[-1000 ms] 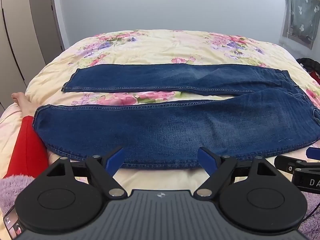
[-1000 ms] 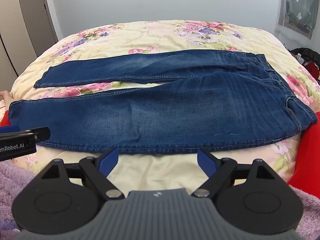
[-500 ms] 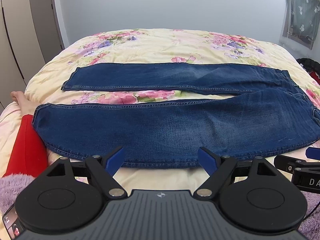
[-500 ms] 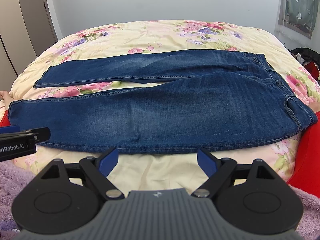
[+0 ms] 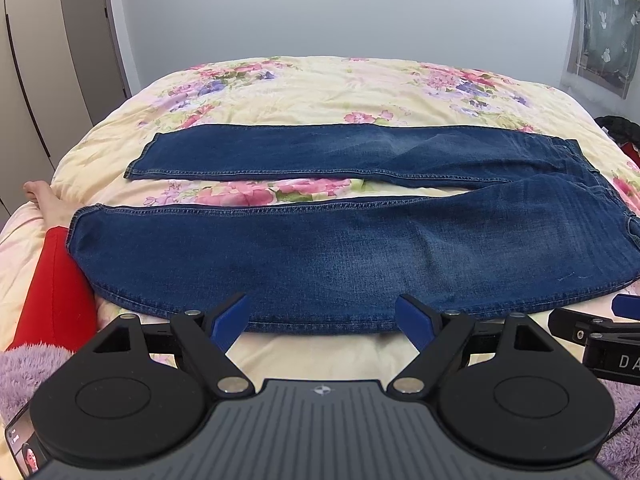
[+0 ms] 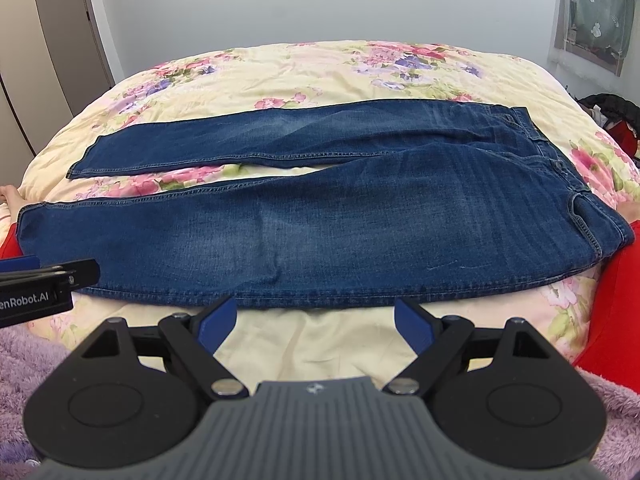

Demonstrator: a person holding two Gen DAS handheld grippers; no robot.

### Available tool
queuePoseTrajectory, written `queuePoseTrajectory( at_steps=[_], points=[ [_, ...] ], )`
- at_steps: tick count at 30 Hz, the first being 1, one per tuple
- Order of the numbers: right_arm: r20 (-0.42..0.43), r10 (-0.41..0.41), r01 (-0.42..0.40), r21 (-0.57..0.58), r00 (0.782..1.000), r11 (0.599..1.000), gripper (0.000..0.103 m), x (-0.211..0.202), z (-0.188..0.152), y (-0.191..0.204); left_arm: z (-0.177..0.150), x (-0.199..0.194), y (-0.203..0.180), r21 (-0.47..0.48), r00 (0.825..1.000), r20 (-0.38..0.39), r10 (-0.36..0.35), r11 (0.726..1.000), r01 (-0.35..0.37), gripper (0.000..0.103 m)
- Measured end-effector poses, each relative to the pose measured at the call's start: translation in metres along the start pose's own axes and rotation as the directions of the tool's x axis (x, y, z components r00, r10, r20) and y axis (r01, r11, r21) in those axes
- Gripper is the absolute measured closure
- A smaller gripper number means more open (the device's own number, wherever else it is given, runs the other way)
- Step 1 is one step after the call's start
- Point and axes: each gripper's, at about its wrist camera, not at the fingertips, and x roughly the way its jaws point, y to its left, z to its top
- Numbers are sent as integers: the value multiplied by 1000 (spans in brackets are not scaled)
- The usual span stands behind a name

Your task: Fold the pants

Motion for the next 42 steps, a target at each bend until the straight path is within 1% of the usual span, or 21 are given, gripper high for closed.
queuePoseTrajectory(
  at_steps=[42],
  points=[
    [-4,0,0,-18,1000,1000,21,-1,0,4,4,-4,-2,-10,1000,-3,-11,1000,11,6]
  ],
)
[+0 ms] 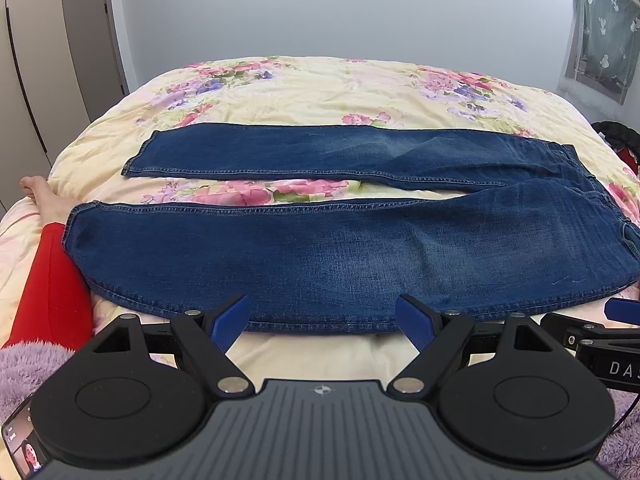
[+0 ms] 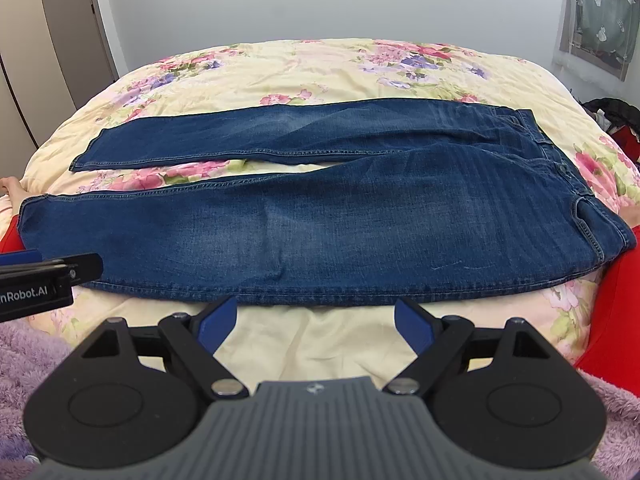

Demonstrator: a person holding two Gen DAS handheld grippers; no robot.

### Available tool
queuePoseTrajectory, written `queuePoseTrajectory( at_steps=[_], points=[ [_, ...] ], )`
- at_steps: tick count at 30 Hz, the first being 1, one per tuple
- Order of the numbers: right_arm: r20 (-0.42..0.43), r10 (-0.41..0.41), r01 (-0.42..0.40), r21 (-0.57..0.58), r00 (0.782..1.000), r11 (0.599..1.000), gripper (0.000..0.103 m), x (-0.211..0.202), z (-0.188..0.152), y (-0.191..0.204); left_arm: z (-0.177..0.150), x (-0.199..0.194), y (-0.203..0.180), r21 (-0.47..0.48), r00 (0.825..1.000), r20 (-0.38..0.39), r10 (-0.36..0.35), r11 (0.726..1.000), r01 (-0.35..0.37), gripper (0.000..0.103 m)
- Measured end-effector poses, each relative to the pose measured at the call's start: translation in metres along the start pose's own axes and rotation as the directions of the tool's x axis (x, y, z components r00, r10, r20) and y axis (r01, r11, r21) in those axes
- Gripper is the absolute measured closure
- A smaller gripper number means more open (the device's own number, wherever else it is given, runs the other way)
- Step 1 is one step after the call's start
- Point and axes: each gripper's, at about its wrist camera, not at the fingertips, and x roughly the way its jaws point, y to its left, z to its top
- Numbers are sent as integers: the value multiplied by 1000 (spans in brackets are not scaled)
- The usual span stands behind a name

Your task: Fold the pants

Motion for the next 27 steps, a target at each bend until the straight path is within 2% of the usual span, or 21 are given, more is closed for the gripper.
queuePoseTrajectory(
  at_steps=[11,16,19,23,25,27],
  points=[
    [4,3,-3,8,1000,1000,21,1,2,-1,2,3,3,4,1000,-11,-12,1000,12,6],
    [26,-17,17,9,1000,1000,21,-1,11,-17,18,6,22,66,1000,8,-12,998,11,6],
    [86,-23,21,22,996,1000,21,-5,20,-37,32,9,42,126,999,31,-16,992,12,7],
    [174,-46,51,-26,984,998,21,-4,32,-65,53,17,69,271,999,53,0,962,-15,7],
    [177,-34,46,-60,984,997,21,2,41,-81,61,22,87,313,999,50,-7,950,-9,9],
    [144,-56,71,-103,988,992,21,14,48,-93,67,32,104,356,999,-3,-35,934,34,11]
  ],
)
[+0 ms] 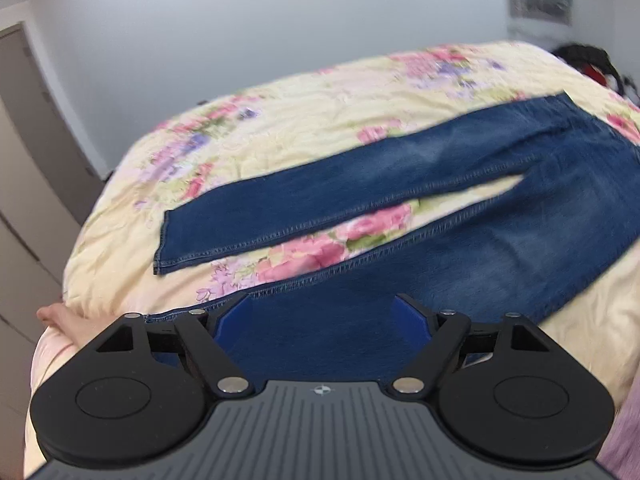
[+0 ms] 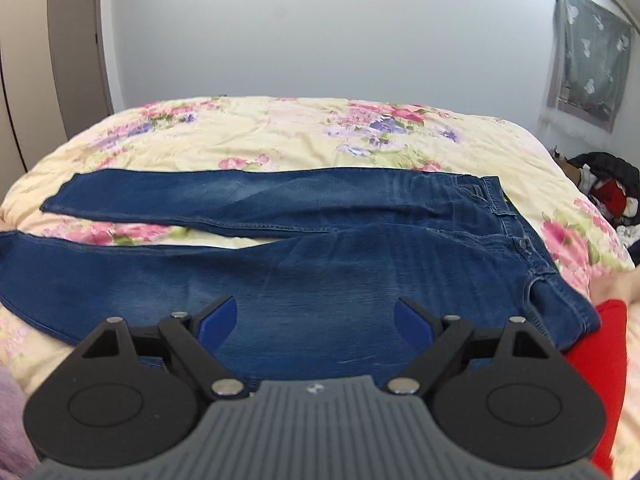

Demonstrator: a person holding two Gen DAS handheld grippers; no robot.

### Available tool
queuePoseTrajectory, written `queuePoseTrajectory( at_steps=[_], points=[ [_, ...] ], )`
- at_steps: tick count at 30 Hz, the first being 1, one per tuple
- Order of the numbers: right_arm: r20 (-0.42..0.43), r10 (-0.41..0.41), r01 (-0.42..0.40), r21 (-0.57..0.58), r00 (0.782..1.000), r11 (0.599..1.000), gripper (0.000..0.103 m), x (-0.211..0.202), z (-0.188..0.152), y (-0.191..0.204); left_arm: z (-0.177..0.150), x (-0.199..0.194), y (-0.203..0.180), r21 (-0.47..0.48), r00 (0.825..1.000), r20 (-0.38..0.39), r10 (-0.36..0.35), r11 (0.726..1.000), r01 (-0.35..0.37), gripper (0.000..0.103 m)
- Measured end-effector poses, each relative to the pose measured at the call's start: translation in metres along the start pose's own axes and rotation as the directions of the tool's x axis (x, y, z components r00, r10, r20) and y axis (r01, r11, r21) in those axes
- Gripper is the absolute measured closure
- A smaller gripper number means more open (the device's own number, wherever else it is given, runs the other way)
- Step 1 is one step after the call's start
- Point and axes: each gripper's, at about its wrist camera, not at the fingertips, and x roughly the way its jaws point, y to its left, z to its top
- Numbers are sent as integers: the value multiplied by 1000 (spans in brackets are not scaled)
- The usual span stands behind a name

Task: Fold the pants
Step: 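Grasp the jeans leg edge with the left gripper while the right gripper grasps the waistband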

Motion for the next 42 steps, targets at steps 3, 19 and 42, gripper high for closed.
queuePoseTrajectory(
  at_steps=[3,19,42],
  points=[
    [-63,-24,16,-124,998,992,22,24,2,-13,-5,19,20,80,993,-104,-55,995,64,24],
    [-294,-131,28,-329,947,944,54,112,-9,-87,-97,98,35,521,890,-453,56,827,213,27],
    [-330,-267,-34,-684,905,729,43,113,-73,-101,-76,121,24,513,913,-117,390,811,-281,60]
  ],
)
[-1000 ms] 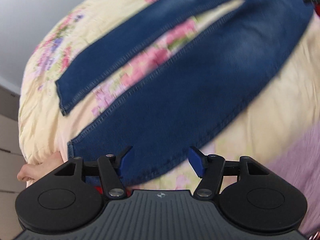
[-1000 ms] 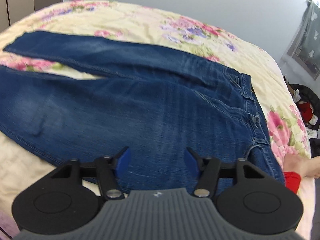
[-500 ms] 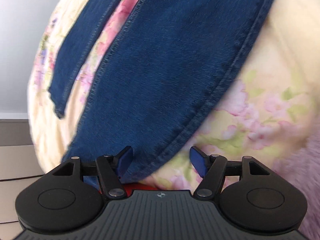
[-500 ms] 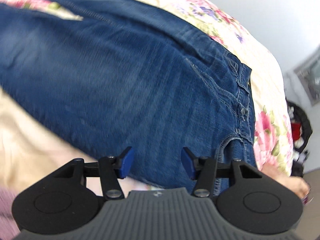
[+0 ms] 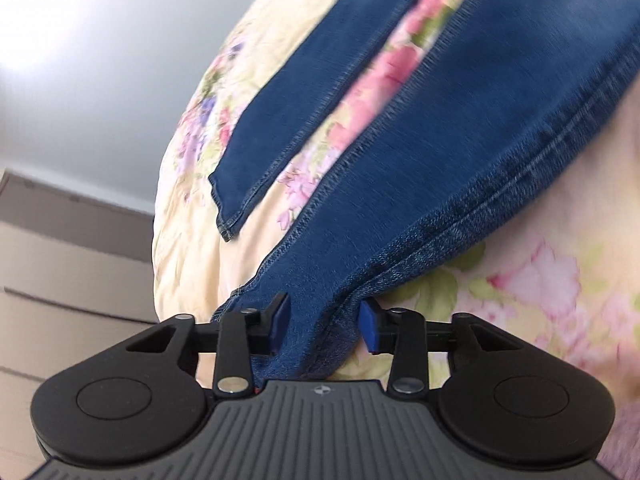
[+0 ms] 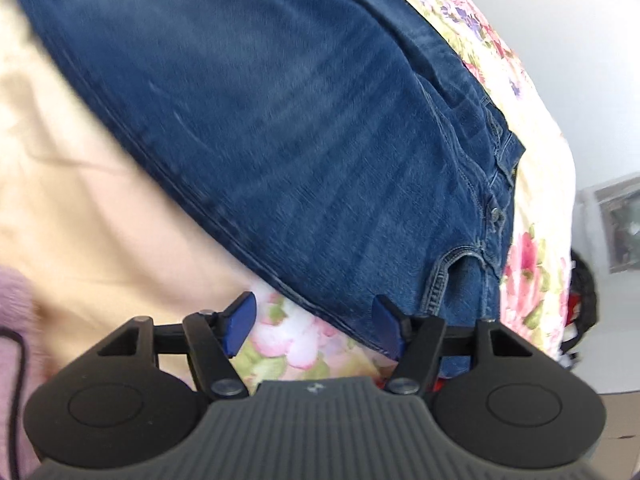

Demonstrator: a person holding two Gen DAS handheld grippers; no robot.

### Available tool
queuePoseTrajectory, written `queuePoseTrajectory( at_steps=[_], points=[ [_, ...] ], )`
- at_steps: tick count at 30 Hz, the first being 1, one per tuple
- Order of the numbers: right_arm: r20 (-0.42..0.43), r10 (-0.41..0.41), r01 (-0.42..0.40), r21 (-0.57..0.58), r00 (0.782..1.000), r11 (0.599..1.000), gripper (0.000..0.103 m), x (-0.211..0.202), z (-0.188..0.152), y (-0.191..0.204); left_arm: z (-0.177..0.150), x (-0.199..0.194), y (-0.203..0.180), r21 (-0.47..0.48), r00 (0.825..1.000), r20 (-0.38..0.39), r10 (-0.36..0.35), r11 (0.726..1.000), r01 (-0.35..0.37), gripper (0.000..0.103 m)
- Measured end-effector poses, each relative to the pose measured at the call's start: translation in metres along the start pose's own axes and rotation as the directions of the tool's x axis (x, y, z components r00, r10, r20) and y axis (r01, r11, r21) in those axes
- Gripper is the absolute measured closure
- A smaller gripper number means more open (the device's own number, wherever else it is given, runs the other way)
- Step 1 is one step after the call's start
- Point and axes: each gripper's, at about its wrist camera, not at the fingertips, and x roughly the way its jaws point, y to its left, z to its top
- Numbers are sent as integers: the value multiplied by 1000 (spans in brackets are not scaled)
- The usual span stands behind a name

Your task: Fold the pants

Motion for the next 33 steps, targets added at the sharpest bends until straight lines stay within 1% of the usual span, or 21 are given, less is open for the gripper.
queuePoseTrajectory(
  at_steps=[2,3,4,5,6,7,8,10,13,15,17,19,23,26,28,31,33],
  points=[
    [-2,-36,36,-16,999,999,44,6,-3,0,3,0,4,-40,1000,2,-11,999,11,69],
    [-2,-52,52,-21,999,998,46,8,-6,0,4,-2,6,-61,1000,4,-21,998,21,71],
    [-4,-63,63,-19,998,998,58,10,-8,-2,4,-4,7,-83,1000,7,-25,996,25,72],
    [-4,-67,67,-9,998,998,64,11,-10,-4,5,-4,9,-106,1000,13,-26,994,27,75],
    [10,-59,59,9,998,998,67,10,-12,-7,5,-5,13,-136,999,19,-30,990,33,76],
    [26,-61,60,26,998,998,79,8,-14,-9,5,-7,15,-166,999,24,-35,985,38,77],
    [40,-72,71,38,997,997,85,5,-15,-11,6,-8,20,-193,999,29,-39,980,44,78],
    [80,-100,96,52,992,994,91,-3,-17,-13,7,-15,29,-246,997,50,-52,967,63,80],
    [138,-150,139,80,979,987,97,-19,-12,-25,13,-19,51,-317,994,74,-82,943,101,80],
    [178,-175,154,129,968,980,97,-31,-3,-42,23,-20,69,-359,994,84,-72,928,98,81],
    [210,-208,175,164,955,971,98,-41,10,-60,36,-19,87,-397,994,88,-62,913,93,85],
    [231,-241,199,191,943,961,98,-49,25,-77,52,-14,104,-435,995,89,-53,896,87,86],
    [250,-275,219,230,928,948,98,-49,60,-116,85,8,131,-456,996,80,-31,888,64,86],
    [252,-293,235,235,922,943,98,-37,91,-141,110,32,148,-480,997,63,-35,875,61,87],
    [246,-304,249,231,921,941,98,-21,114,-158,127,51,159,-492,998,57,-40,868,63,88],
    [233,-306,255,224,923,941,98,7,150,-180,154,82,168,-485,998,37,-42,873,55,91],
    [223,-311,262,223,924,939,98,29,174,-193,172,110,168,-468,999,9,-45,883,44,93]
  ],
)
